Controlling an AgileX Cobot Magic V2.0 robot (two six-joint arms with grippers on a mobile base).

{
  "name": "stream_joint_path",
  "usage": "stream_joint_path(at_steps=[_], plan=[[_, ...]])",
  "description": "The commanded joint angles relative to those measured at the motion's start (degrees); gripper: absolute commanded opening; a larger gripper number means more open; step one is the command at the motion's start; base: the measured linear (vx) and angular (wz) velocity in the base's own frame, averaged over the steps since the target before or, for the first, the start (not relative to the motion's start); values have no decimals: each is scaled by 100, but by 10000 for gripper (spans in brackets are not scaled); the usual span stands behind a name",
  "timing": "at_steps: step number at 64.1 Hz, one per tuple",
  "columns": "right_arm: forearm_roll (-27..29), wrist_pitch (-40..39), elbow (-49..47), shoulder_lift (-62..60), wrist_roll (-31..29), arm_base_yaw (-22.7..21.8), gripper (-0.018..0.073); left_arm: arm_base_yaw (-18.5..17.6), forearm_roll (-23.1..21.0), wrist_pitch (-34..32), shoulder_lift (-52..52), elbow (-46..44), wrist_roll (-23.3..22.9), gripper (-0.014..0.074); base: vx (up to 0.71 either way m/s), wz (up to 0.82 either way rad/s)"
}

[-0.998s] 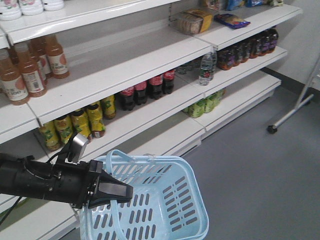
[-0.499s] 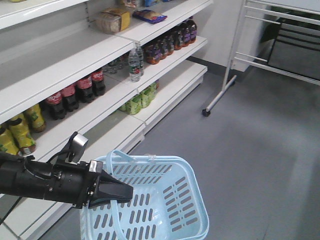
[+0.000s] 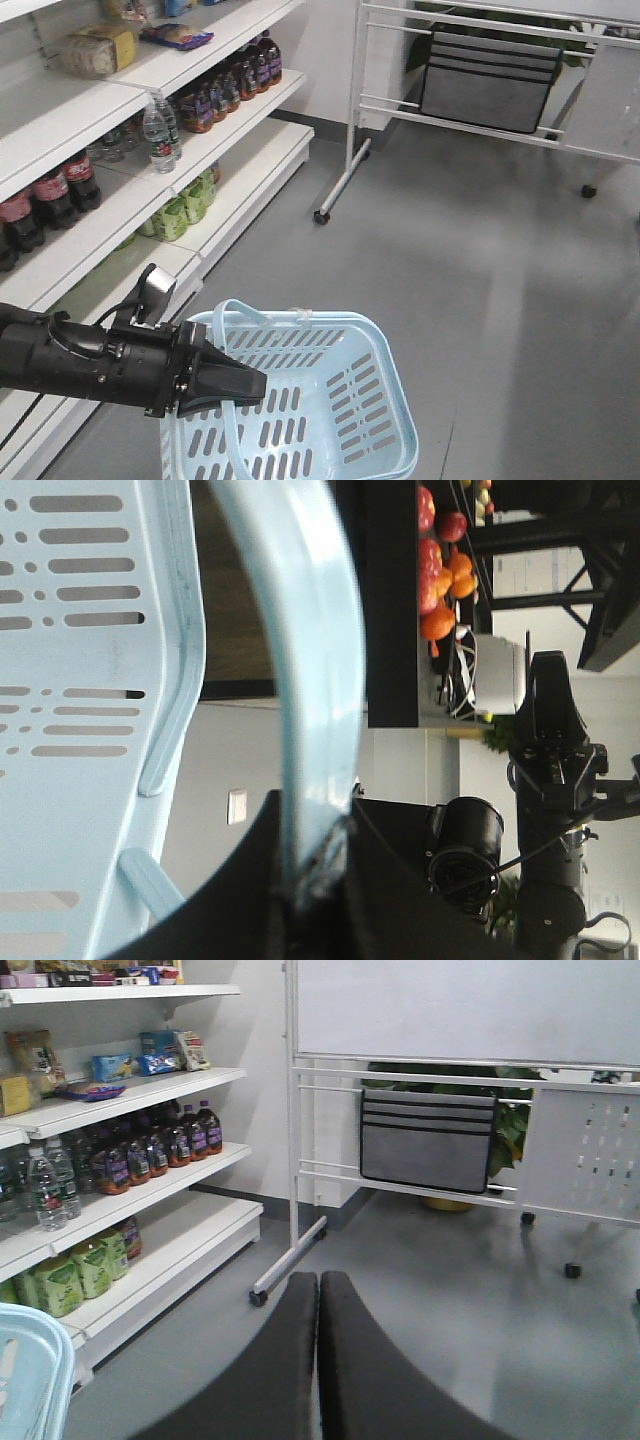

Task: Place coke in basket with both arms
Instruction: 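Turn the base while holding the basket in the left gripper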

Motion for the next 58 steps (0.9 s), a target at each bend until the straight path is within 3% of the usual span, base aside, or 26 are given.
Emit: stream_joint_path(at_steps=[1,58], plan=[[-31,-399,65,-106,-69,0,-10,-23,-366,518,-275,-103,49,-7,0,-39],[-31,-406,65,-106,-69,0,-10,-23,-366,518,-275,-103,49,-6,2,-41]])
